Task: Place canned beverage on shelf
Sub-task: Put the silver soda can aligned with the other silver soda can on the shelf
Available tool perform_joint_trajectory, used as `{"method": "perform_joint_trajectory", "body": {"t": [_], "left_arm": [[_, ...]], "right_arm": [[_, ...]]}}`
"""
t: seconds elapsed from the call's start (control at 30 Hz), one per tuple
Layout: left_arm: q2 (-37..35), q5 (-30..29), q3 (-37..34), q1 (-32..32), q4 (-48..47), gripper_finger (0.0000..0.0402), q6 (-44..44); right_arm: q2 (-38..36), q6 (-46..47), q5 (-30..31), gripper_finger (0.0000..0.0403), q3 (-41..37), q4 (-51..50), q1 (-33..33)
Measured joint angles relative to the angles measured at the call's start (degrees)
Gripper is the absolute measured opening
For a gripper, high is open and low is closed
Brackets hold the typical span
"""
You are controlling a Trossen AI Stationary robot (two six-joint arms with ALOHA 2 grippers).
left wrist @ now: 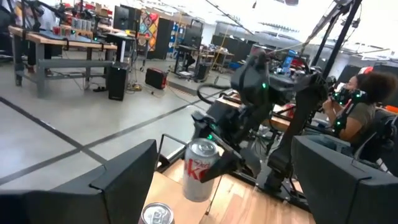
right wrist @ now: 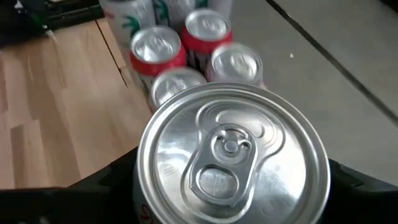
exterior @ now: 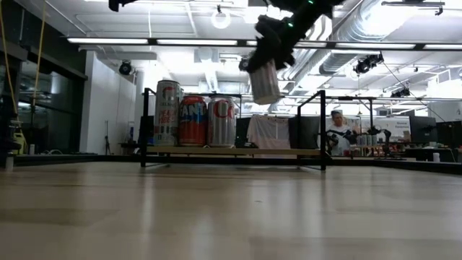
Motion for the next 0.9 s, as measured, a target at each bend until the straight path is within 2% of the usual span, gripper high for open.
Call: {"method": "perform_joint_trajectory", "body": {"t": [0.17, 0.3, 0.47, 0.67, 0.9], "left_arm": [[0.0, -2.49, 0.01, 0.0, 0.11, 0.0325, 0.0], [-0.01, -3.95, 0.01, 0.0, 0.17, 0.0325, 0.0], [0.0, -4.39, 0.01, 0.0, 0.2, 0.0325, 0.01], [0.0, -4.54, 0.01, -0.02, 0.2, 0.0325, 0.0], [0.0, -4.56, 0.01, -0.02, 0.2, 0.0325, 0.0]], "right_arm": [[-6.6, 5.23, -3.39, 0.0285, -11.92, 11.1, 0.93], [-6.14, 5.27, 0.15, 0.0285, -16.05, 16.54, 1.25], [-1.88, 6.81, 5.81, 0.0297, -17.78, 23.53, -0.16], [3.22, 8.33, 6.03, 0.0301, -18.24, 27.66, -1.26], [5.06, 7.97, 8.28, 0.0303, -18.23, 29.94, -1.21]]}}
